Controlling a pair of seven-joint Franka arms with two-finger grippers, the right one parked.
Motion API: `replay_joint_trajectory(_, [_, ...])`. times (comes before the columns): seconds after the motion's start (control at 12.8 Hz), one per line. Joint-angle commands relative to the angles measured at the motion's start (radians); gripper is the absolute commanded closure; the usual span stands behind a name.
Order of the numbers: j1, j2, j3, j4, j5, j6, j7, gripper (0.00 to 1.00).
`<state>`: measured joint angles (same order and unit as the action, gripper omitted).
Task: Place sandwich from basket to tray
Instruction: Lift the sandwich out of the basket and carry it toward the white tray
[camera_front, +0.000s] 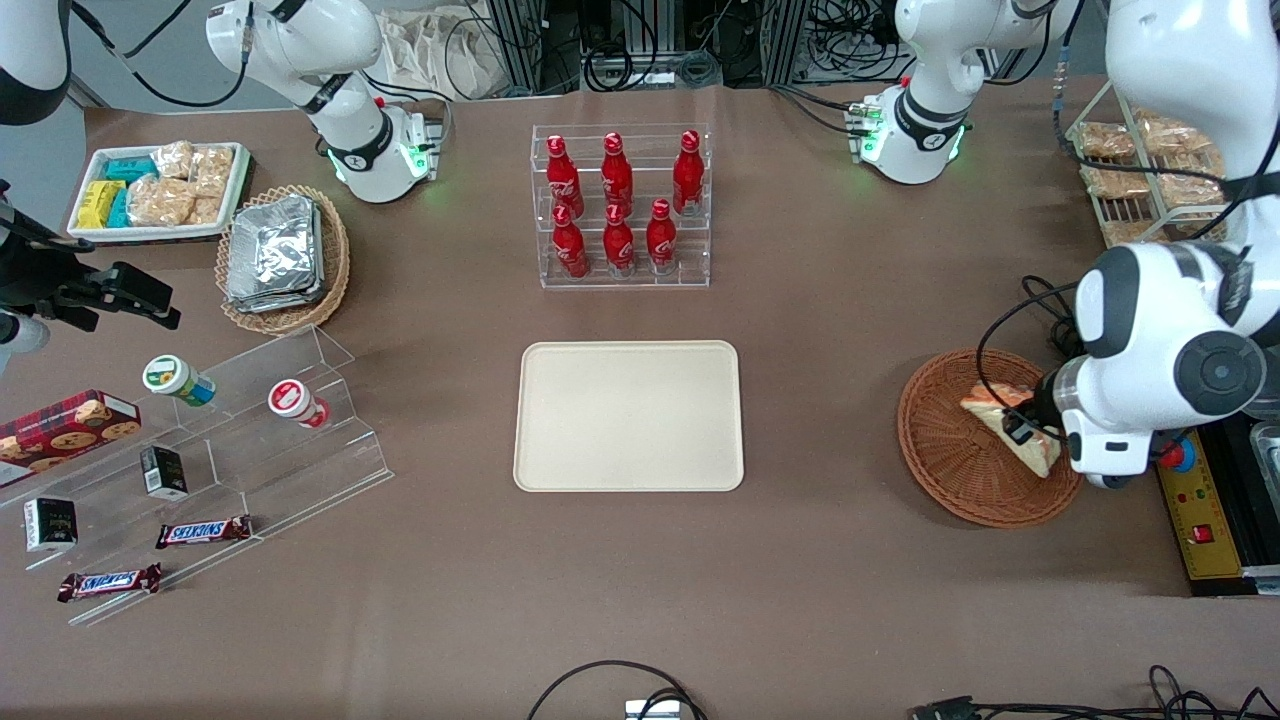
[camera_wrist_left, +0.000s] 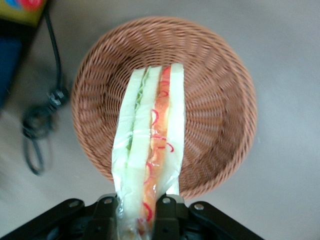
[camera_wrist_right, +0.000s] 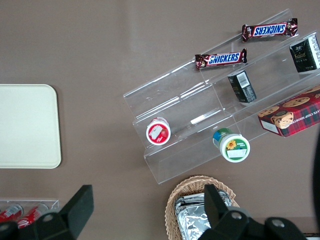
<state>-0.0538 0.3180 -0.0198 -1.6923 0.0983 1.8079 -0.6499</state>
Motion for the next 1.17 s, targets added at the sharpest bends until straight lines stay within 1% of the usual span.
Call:
replay_joint_trajectory(0.0, [-0.023, -0.055, -0.074, 0.081, 0.040, -0.067, 0.214, 1.00])
replay_joint_trajectory(0.08, [-0.043, -0.078, -0.084, 0.091, 0.038, -0.067, 0.229, 1.00])
replay_joint_trajectory(0.31, [-0.052, -0.126, -0.184, 0.134, 0.038, -0.145, 0.295, 1.00])
replay_joint_trajectory(0.47, [-0.054, -0.143, -0.271, 0.161, 0.003, -0.162, 0.250, 1.00])
replay_joint_trajectory(0.63, [-0.060, -0.139, -0.359, 0.155, -0.044, -0.167, 0.178, 1.00])
replay_joint_trajectory(0.7, [-0.081, -0.125, -0.400, 0.154, -0.086, -0.156, 0.158, 1.00])
replay_joint_trajectory(0.78, [-0.098, -0.096, -0.425, 0.152, -0.106, -0.144, 0.072, 1.00])
replay_joint_trajectory(0.86, [-0.119, -0.061, -0.442, 0.154, -0.106, -0.092, -0.026, 1.00])
replay_joint_trajectory(0.94, [-0.138, -0.039, -0.457, 0.151, -0.088, -0.012, -0.049, 1.00])
replay_joint_trajectory(1.1, [-0.164, 0.024, -0.459, 0.149, -0.068, 0.034, 0.031, 1.00])
